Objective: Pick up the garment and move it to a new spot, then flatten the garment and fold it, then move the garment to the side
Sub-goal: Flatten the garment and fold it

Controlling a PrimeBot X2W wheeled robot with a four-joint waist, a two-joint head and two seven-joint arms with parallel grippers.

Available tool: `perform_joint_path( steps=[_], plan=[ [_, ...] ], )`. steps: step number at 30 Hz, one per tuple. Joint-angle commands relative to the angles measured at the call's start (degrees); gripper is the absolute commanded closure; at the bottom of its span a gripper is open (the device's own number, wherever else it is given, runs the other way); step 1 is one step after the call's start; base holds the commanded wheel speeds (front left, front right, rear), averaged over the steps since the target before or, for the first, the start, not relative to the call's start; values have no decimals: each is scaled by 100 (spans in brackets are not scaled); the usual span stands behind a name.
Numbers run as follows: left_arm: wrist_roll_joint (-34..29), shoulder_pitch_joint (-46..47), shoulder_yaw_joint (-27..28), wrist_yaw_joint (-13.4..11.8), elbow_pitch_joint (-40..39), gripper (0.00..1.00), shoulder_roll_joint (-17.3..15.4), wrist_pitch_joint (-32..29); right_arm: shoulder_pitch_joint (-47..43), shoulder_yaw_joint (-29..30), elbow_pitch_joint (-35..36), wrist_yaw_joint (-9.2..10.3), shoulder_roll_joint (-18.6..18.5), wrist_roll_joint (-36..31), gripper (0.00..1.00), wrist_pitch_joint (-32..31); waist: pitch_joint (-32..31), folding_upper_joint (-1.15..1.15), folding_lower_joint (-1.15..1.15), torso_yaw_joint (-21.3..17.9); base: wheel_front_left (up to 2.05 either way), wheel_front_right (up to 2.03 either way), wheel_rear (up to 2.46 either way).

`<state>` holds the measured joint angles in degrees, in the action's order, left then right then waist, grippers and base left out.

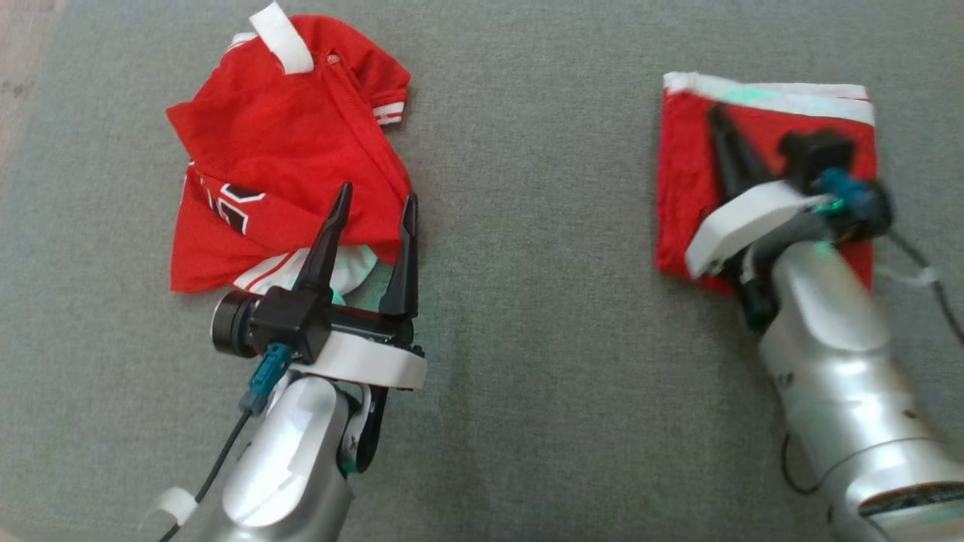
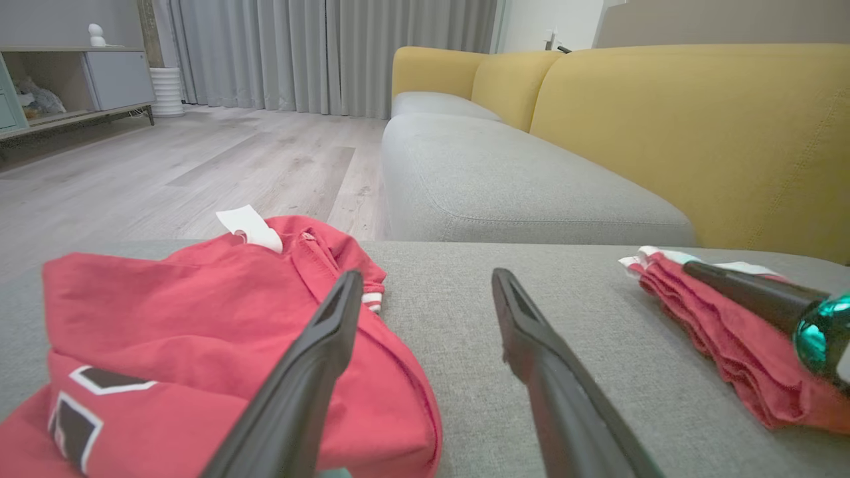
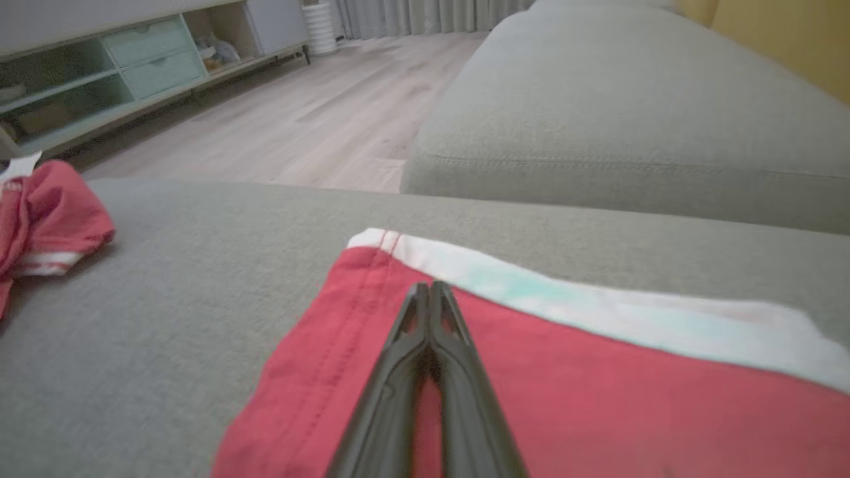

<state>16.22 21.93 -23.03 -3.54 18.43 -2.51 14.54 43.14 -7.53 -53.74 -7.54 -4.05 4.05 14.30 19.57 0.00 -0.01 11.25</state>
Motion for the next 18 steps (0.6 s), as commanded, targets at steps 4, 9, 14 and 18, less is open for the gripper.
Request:
perform_joint_path(
  steps=[4,9,14,18],
  plan=[
    [-17,21,137,-28,-118,0,-37,46,-60,-615,-326,5,116,204,100,-37,-100,0,1,-71,0,0,0],
    [-60,-42,231,-32,-82,0,-37,46,-93,-576,-257,5,116,423,100,40,-244,0,1,-201,0,0,0],
    [-78,-159,354,-18,-71,0,-37,46,-441,-43,490,5,117,383,100,66,-514,0,1,-402,0,0,0],
    [-98,-286,438,-14,-56,0,-37,46,-1107,569,1356,5,117,220,100,68,-761,0,1,-568,0,0,0]
  ],
)
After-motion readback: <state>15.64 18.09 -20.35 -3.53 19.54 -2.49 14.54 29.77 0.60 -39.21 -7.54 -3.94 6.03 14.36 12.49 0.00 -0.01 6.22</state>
